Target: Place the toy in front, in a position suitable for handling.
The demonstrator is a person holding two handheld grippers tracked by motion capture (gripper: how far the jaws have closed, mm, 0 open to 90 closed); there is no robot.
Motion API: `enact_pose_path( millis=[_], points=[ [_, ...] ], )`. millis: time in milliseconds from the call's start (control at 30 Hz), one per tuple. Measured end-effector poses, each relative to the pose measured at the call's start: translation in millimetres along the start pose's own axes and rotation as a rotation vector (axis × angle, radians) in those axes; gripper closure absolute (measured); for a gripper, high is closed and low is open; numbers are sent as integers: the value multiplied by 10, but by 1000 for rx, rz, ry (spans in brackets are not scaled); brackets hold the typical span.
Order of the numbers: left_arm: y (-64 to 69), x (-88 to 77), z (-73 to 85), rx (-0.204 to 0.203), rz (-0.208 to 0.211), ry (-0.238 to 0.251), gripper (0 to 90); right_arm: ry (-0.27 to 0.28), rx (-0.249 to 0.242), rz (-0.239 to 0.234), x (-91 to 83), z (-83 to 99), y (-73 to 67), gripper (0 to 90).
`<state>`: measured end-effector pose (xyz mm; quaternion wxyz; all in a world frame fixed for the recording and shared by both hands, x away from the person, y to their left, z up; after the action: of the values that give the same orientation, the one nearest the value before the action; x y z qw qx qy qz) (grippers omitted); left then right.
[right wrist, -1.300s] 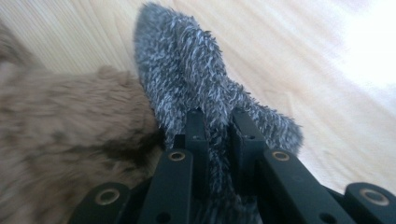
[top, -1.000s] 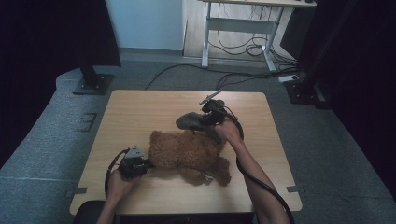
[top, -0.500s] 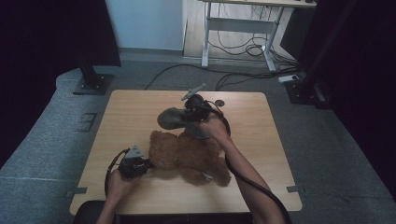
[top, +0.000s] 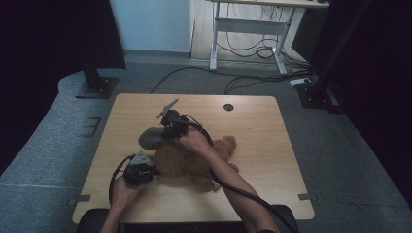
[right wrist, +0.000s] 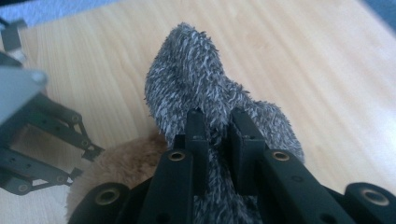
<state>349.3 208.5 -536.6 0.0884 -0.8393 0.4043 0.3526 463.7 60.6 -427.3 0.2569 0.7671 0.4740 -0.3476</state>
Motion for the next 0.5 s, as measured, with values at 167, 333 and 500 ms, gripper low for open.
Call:
enact_pose_path(
  millis=[167, 333, 500],
  points=[
    [-2, 9, 6, -7, 3, -5, 784, -22, 9, -19, 102, 81, -23, 791],
    [2, 16, 5, -4, 2, -8, 784, -19, 14, -16, 9, 135, -7, 791],
    [2, 15, 4, -5, 4, -7, 784, -13, 19, -5, -108, 237, 23, 791]
  ],
)
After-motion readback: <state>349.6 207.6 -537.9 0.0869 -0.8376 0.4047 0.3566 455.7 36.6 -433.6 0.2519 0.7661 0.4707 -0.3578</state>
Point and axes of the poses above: each handheld gripper's, and its own axes: x roughly forward along the jaws, z roughly out of its underside, y roughly to its right, the point moved 2 cm from there along x, roughly forward along the jaws, and after that the axes turned 3 degrees about z, right-handed, at the moved point
